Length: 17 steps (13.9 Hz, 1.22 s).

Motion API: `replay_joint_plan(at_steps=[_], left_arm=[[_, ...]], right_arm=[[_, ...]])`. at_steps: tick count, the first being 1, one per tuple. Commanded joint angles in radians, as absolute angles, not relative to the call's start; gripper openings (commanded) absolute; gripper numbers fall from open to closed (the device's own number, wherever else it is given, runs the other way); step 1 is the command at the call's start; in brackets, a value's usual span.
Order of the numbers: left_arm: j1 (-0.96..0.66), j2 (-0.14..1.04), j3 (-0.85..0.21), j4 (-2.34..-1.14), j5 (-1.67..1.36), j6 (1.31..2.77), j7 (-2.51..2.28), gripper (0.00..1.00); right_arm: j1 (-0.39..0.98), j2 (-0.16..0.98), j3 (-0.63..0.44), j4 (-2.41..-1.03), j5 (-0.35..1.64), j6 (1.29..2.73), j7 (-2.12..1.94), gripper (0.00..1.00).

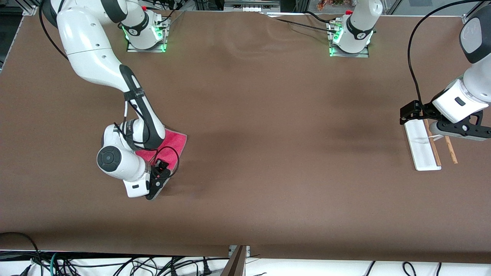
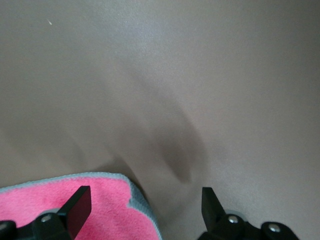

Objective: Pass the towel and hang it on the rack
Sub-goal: 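Reach the right gripper down to the pink towel's edge, then grasp the towel edge with the right gripper and lift it up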

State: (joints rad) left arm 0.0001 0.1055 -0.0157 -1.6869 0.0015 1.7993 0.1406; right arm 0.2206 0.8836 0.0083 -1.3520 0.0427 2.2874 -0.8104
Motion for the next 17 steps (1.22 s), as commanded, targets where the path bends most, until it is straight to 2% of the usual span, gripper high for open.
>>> replay_joint_plan(at_steps=[1,5,11,14,17], left_arm=[[0.005,0.124,-0.020,-1.646,0.025,1.769,0.156,1.00],[0.003,0.124,-0.021,-1.646,0.025,1.769,0.155,1.00],[0.003,0.124,-0.021,-1.646,0.025,1.769,0.155,1.00],[0.003,0.124,-0.021,-1.646,0.025,1.769,0.155,1.00],[0.003,0.124,-0.021,-1.646,0.025,1.769,0.155,1.00]], right_arm=[[0.212,0.894,0.015,-1.321,0.064,2.283,-0.828,0.59],[0.210,0.891,0.014,-1.324,0.136,2.264,-0.827,0.00],[0.209,0.854,0.017,-1.296,0.175,2.087,-0.721,0.00],[0.222,0.824,0.021,-1.214,0.175,1.894,-0.584,0.00],[0.230,0.779,0.073,-1.146,0.175,1.712,-0.375,0.00]])
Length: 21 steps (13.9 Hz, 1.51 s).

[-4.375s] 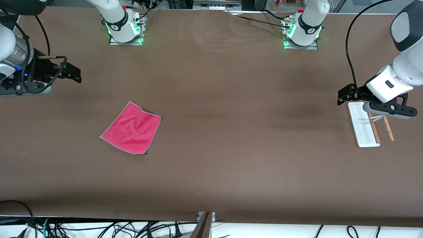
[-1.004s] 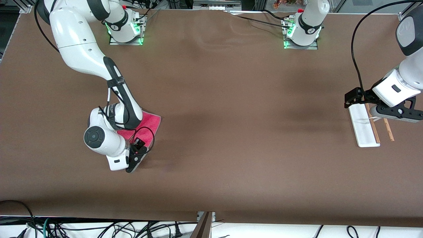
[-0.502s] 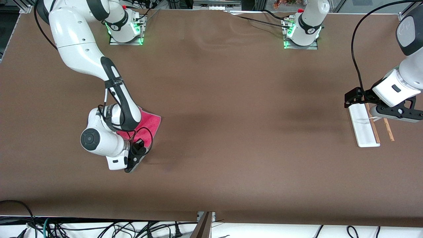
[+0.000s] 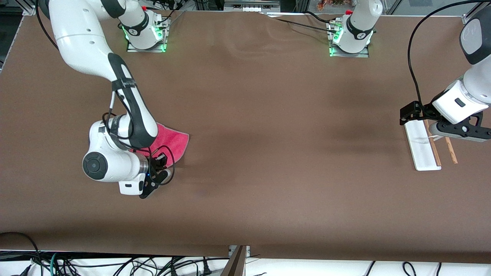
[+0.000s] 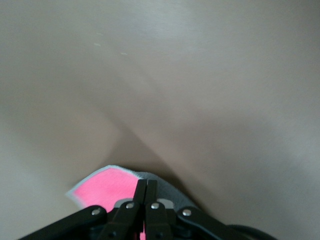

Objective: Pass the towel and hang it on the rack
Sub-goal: 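Grasp the towel edge with the right gripper and lift it up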

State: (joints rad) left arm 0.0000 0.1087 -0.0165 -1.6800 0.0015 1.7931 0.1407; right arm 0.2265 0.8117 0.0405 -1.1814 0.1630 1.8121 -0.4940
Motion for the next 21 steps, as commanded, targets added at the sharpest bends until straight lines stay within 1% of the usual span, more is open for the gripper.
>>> replay_joint_plan(at_steps=[1,5,8,10,14,16,18,21], left_arm=[[0.003,0.124,-0.023,-1.646,0.025,1.769,0.153,1.00],[0.000,0.126,-0.029,-1.635,0.026,1.767,0.155,1.00],[-0.008,0.124,-0.031,-1.631,0.025,1.767,0.155,1.00],[-0.009,0.124,-0.031,-1.629,0.023,1.767,0.158,1.00],[-0.015,0.126,-0.032,-1.629,0.011,1.767,0.160,1.00],[-0.015,0.126,-0.032,-1.632,0.006,1.767,0.150,1.00],[-0.028,0.133,-0.046,-1.637,-0.026,1.764,0.149,1.00],[-0.058,0.152,-0.054,-1.635,-0.148,1.761,0.161,1.00]], right_arm=[[0.230,0.763,0.095,-1.141,0.175,1.669,-0.304,0.00],[0.230,0.683,0.196,-1.126,0.173,1.531,-0.008,0.00],[0.230,0.672,0.267,-1.021,0.173,1.380,0.249,0.00],[0.230,0.651,0.319,-0.970,0.173,1.319,0.410,0.00],[0.232,0.580,0.438,-0.966,0.173,1.304,0.711,0.00],[0.264,0.560,0.456,-0.966,0.169,1.311,0.816,0.00],[0.285,0.558,0.472,-0.953,0.186,1.357,0.912,0.00],[0.285,0.558,0.495,-0.948,0.303,1.469,1.041,0.00]])
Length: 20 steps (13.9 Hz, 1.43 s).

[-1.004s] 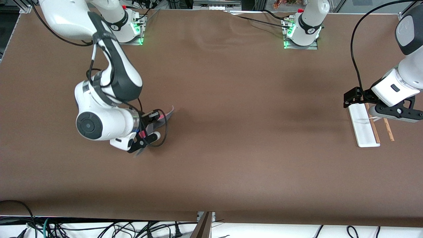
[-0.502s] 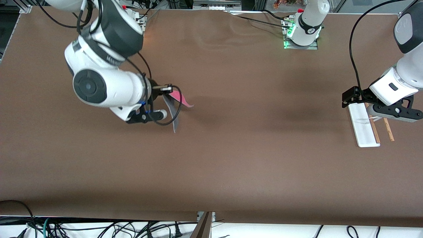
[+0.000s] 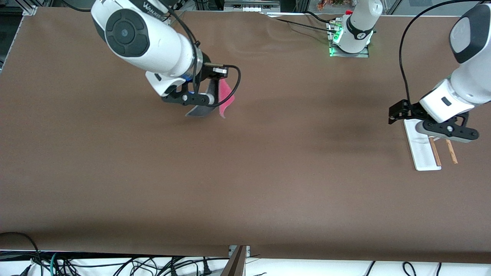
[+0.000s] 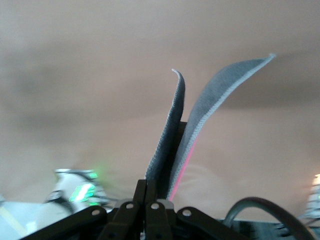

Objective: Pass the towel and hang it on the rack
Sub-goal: 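Grasp the towel edge with the right gripper and lift it up, then hold the towel up while the left gripper reaches and grasps it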

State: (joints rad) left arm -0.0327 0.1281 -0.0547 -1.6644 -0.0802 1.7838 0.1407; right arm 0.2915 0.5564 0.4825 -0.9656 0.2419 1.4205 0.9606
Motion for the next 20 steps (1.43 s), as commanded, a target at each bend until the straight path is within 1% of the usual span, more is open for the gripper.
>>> replay_joint_plan(at_steps=[1,4,7,10,13,15,18,19,20], left_arm=[[-0.077,0.156,-0.054,-1.635,-0.164,1.755,0.164,1.00],[-0.138,0.152,-0.078,-1.631,-0.187,1.674,0.257,1.00],[-0.135,0.166,-0.087,-1.638,-0.346,1.664,0.375,1.00],[-0.130,0.181,-0.087,-1.646,-0.495,1.661,0.504,1.00],[-0.132,0.270,-0.087,-1.637,-0.685,1.661,0.717,1.00],[-0.138,0.339,-0.087,-1.638,-0.799,1.657,0.881,1.00],[-0.143,0.409,-0.087,-1.638,-0.948,1.654,1.029,1.00],[-0.146,0.432,-0.090,-1.638,-0.983,1.645,1.057,1.00],[-0.147,0.455,-0.092,-1.638,-1.027,1.599,1.087,1.00]], right_arm=[[0.287,0.558,0.505,-0.950,0.327,1.501,1.067,0.00],[0.288,0.558,0.560,-0.950,0.341,1.586,1.176,0.00],[0.291,0.560,0.604,-0.950,0.341,1.670,1.285,0.00],[0.317,0.564,0.607,-0.950,0.341,1.716,1.357,0.00],[0.334,0.569,0.606,-0.951,0.339,1.744,1.393,0.00],[0.336,0.569,0.606,-0.951,0.339,1.744,1.394,0.00],[0.336,0.569,0.606,-0.953,0.339,1.741,1.394,0.00],[0.334,0.569,0.606,-0.954,0.339,1.741,1.394,0.00],[0.336,0.569,0.606,-0.954,0.339,1.741,1.394,0.00]])
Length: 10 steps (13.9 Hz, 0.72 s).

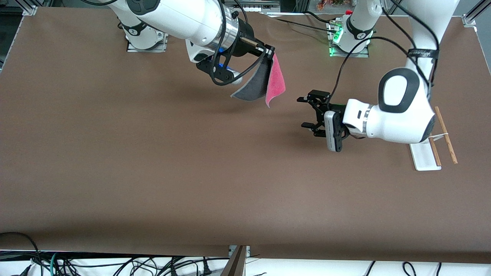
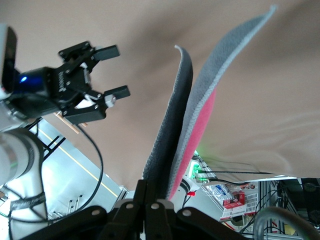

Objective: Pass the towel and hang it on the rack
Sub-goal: 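Hold the towel up while the left gripper reaches and grasps it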

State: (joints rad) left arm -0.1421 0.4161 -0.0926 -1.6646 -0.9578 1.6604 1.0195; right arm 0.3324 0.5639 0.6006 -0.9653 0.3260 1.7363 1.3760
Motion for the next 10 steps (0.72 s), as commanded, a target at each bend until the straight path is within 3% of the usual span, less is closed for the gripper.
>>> replay_joint_plan(at_steps=[1,10], left_arm=[[-0.149,0.477,-0.097,-1.638,-1.076,1.551,1.100,1.00],[-0.135,0.658,-0.153,-1.641,-1.368,1.445,1.354,1.00]], right_arm=[[0.336,0.568,0.606,-0.954,0.339,1.740,1.396,0.00],[0.334,0.566,0.606,-0.954,0.337,1.730,1.402,0.00]])
